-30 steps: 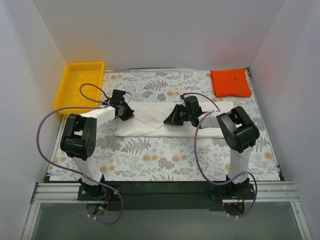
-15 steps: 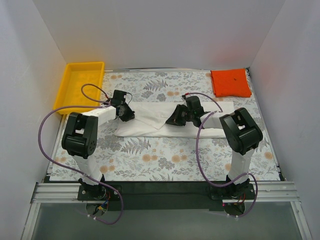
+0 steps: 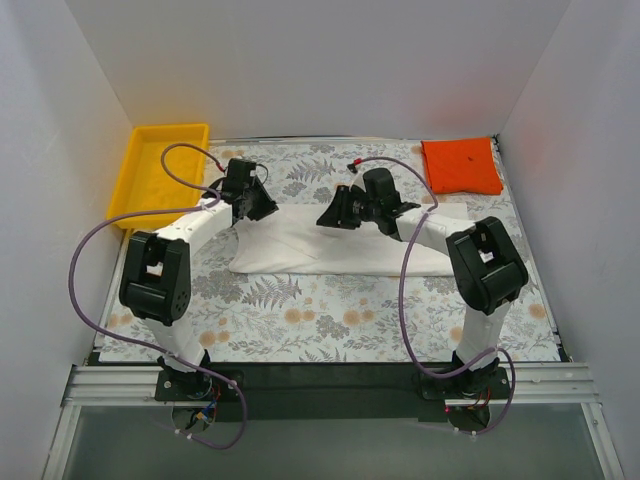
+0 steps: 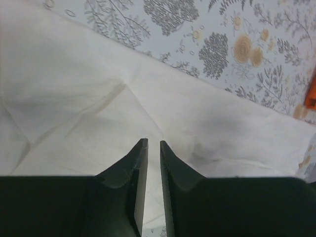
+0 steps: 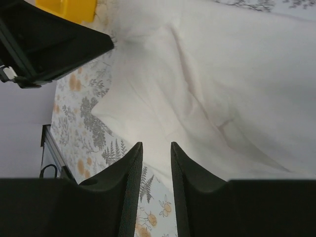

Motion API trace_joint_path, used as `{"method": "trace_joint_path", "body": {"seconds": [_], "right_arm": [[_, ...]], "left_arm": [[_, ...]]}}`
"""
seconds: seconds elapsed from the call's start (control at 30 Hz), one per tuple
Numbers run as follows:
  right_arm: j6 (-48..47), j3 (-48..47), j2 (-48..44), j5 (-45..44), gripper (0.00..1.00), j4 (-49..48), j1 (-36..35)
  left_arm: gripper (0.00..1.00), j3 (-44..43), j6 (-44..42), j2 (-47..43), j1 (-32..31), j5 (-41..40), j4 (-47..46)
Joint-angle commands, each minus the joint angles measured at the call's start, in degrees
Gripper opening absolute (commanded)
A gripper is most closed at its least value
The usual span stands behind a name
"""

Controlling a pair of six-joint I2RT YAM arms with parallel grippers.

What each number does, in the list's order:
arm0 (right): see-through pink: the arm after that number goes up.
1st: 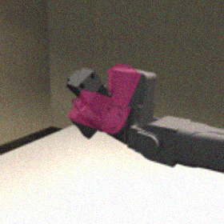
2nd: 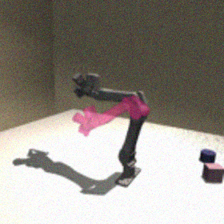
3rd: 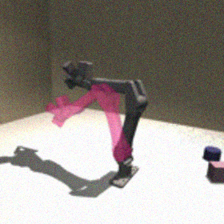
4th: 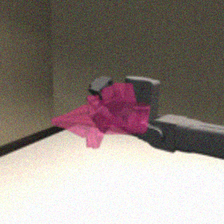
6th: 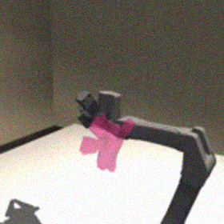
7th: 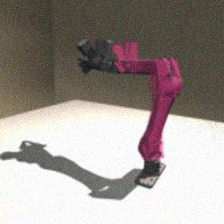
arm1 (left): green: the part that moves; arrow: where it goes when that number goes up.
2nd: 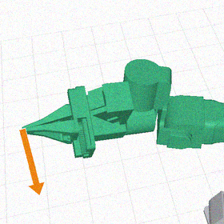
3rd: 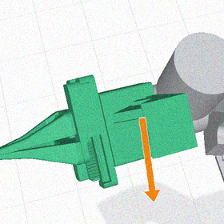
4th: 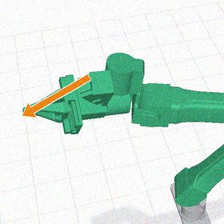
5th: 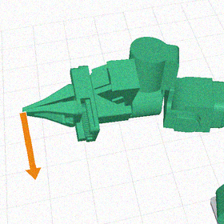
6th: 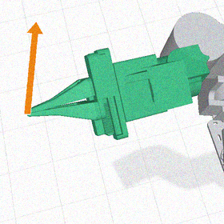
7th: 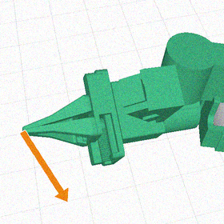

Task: Fold and stack the t-shirts
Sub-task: Fold the tshirt

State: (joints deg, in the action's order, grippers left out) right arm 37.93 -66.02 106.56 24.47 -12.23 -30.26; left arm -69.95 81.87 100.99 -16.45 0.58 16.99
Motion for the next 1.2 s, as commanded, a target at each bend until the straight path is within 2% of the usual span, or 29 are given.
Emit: {"method": "trace_joint_path", "body": {"seconds": [0.0,0.23,0.47,0.6,0.63,0.67,0.77,0.9,1.03,1.17], "right_arm": [[-1.64,-4.55,4.26,5.14,0.31,-0.52,-1.38],[-1.02,-4.3,10.06,3.31,0.32,-0.87,-0.42],[-4.09,0.01,7.53,1.2,0.32,-0.6,1.61],[-12.49,-1.47,2.43,-2.31,0.34,6.76,1.7],[-14.45,-2.7,0.51,-5.28,0.35,9.04,1.7],[-16.73,-3.32,-0.38,-6.96,0.36,14.63,1.7],[-23.5,-3.59,-3.9,-14.61,0.39,21.7,1.78],[-28.78,-0.87,-8.38,-23.49,0.41,31.54,1.78],[-30.64,2.82,-13.12,-31.39,0.43,35.51,2.05],[-31.34,5.9,-15.07,-33.78,0.45,36.4,2.92]], "left_arm": [[0.17,-1.33,-0.57,1.57,-1.75,3.46,-1.34],[0.09,-2.99,-2.23,10.62,-1.57,1.36,-4.43],[0.07,-3.96,-4.16,13.62,-1.04,0.12,-4.51],[0.18,-4.05,-5.49,8.89,-1.04,-1.53,-3.11],[0.21,-4.22,-5.84,7.66,-1.04,-2.33,-2.41],[0.29,-4.66,-6.1,5.03,-1.04,-2.77,-0.4],[0.38,-4.41,-6.02,-0.24,-1.39,-5.49,4.86],[0.38,0.84,-5.32,-7.36,-2.27,-7.61,9.19],[0.37,7.89,-3.47,-12.65,-2.8,-7.43,10.6],[0.31,12.99,-2.24,-13.8,-2.89,-7.35,9.82]]}}
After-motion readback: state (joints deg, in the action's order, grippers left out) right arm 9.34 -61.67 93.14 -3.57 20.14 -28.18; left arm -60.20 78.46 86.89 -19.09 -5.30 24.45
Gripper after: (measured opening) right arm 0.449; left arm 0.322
